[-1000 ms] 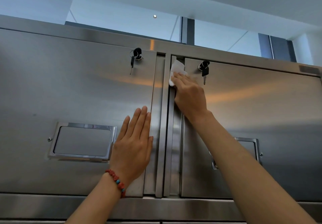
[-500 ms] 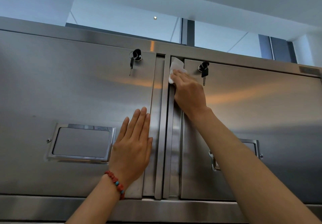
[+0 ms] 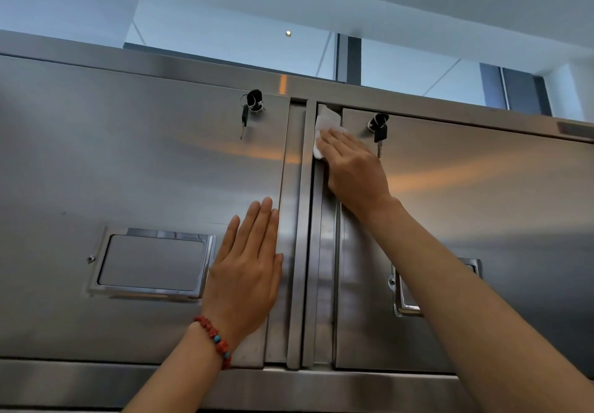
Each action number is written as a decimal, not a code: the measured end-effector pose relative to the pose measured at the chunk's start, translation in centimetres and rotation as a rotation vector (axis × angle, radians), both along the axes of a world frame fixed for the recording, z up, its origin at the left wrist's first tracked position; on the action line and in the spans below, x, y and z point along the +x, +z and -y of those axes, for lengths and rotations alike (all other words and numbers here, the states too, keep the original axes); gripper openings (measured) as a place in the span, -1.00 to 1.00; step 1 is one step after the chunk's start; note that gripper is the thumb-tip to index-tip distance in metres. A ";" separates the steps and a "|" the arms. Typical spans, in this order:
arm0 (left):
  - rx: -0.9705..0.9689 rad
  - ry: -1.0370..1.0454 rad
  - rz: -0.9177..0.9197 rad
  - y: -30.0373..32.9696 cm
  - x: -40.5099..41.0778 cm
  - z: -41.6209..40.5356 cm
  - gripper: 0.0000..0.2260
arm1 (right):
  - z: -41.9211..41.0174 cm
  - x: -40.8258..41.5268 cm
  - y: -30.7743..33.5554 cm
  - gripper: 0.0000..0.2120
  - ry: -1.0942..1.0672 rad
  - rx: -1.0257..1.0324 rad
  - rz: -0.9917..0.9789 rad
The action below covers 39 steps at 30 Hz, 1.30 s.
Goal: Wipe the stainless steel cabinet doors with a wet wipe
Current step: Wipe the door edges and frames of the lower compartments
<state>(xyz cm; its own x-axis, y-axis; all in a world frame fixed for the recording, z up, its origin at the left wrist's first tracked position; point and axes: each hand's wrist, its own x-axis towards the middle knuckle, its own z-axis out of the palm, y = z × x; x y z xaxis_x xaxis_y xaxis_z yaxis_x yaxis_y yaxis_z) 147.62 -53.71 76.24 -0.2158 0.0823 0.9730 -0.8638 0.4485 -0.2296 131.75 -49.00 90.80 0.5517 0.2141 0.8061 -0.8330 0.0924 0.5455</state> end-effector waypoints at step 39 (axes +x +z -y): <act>-0.004 -0.028 -0.008 0.0 0.0 0.0 -0.52 | -0.7 0.2 0.3 -0.64 -0.011 0.097 0.014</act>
<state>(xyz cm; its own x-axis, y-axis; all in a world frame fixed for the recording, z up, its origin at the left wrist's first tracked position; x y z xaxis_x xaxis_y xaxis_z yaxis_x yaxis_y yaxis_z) 147.57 -53.75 76.25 -0.2055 0.0925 0.9743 -0.8530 0.4711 -0.2247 131.95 -48.32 91.11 0.5422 0.1287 0.8304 -0.8398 0.0484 0.5408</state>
